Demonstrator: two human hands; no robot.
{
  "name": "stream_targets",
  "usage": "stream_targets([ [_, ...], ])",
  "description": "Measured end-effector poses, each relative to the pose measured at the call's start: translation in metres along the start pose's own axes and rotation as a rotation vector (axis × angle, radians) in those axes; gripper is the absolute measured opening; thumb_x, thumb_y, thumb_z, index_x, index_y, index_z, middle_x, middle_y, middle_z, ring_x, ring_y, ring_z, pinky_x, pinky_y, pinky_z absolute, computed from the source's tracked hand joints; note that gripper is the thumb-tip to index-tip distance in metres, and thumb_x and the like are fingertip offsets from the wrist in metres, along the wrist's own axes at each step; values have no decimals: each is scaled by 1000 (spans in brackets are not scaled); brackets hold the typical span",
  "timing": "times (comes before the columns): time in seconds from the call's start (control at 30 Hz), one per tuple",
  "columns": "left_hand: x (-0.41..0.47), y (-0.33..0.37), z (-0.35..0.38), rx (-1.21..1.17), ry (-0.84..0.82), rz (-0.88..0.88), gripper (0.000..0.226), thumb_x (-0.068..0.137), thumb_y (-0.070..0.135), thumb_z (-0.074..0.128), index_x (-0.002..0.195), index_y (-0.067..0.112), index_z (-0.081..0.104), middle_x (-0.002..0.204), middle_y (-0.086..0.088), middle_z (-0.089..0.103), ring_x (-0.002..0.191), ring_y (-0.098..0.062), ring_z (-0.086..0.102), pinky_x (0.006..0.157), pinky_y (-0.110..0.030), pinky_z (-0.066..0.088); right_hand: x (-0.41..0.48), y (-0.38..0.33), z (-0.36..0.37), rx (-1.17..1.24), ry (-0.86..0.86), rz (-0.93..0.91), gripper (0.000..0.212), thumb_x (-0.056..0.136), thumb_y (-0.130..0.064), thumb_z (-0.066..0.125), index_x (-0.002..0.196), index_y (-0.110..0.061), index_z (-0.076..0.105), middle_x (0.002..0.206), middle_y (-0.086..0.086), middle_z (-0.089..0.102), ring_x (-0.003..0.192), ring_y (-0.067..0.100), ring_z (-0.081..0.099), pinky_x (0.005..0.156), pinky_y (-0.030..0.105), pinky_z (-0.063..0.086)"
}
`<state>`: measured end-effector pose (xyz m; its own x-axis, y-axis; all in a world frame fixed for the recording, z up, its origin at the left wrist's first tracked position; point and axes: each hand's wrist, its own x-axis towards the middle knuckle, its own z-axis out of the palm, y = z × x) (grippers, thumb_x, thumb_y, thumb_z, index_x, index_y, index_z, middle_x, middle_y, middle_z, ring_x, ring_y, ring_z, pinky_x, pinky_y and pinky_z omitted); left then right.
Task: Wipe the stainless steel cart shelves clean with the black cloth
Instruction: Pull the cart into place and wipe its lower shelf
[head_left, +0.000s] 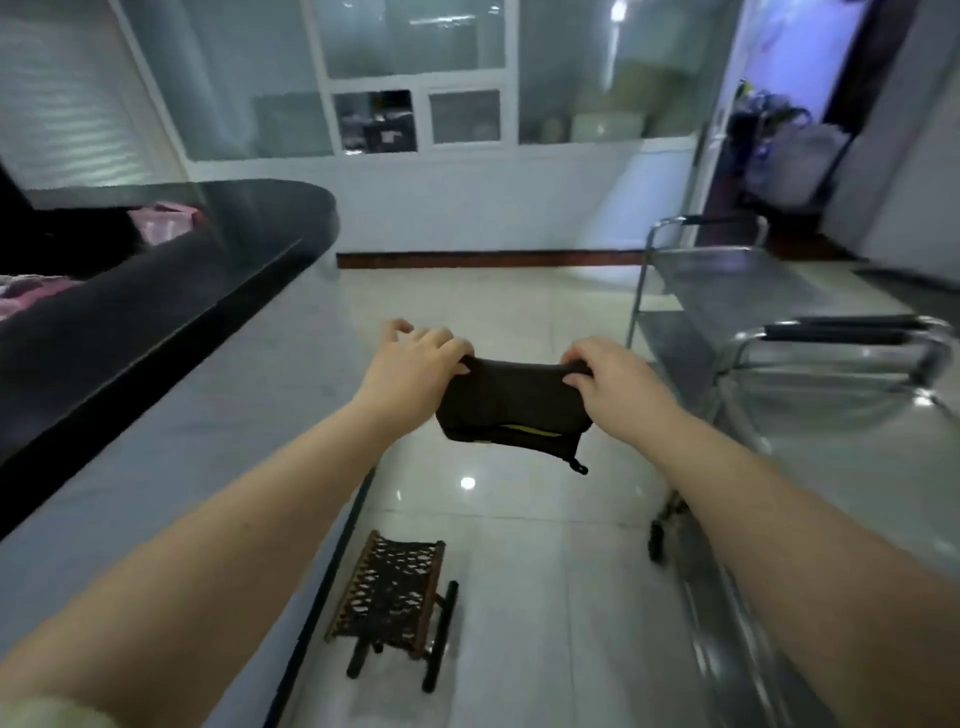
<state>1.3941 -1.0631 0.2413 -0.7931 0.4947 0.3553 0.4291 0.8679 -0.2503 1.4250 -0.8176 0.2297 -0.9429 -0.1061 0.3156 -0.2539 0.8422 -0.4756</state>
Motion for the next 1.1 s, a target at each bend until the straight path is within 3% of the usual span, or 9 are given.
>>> stream_targets([
  [0.1,57,34,47,-123,56,115,21,101,29,44,115,28,59,111,5,62,101,-20,59,102,-41,23,-5,52,-1,-16,70,186,10,93,-17,58,102,-20,63,104,-1,57,99,21,54,88,39,46],
  [0.23,122,91,104,-215,94,289,16,99,26,50,106,24,64,103,2,65,90,-23,62,97,-42,27,-12,125,1,-13,130,356,11,93,-15,59,104,-16,64,103,-2,56,103,20,54,93,34,43],
  [0.37,187,148,148,-279,-8,362,25,102,34,38,113,31,60,113,7,62,103,-18,58,98,-39,20,-13,194,-1,-32,194,476,8,92,-15,60,97,-21,63,94,-7,52,93,14,53,81,27,38],
  [0.53,245,200,187,-338,-65,468,24,101,34,39,113,34,60,113,11,62,108,-13,55,98,-37,18,-12,257,1,-27,197,615,9,92,-15,59,98,-17,65,97,-2,57,93,15,52,86,30,43],
  [0.7,318,239,216,-495,-144,608,22,98,34,44,108,37,63,108,13,63,104,-12,54,89,-33,18,-6,300,7,-17,278,753,7,93,-13,59,97,-16,64,94,-5,54,90,12,49,82,24,38],
  [0.93,408,302,270,-657,-189,945,19,96,31,54,110,32,66,112,13,63,109,-11,54,93,-33,22,2,346,37,-17,501,1043,9,93,-14,60,97,-22,62,94,-9,52,89,10,49,78,24,37],
  [1.1,436,332,299,-756,-280,1159,14,93,29,61,104,29,69,105,11,66,105,-14,58,94,-39,30,11,340,76,16,731,1268,13,90,-7,65,103,-7,68,99,4,60,89,14,50,75,11,29],
])
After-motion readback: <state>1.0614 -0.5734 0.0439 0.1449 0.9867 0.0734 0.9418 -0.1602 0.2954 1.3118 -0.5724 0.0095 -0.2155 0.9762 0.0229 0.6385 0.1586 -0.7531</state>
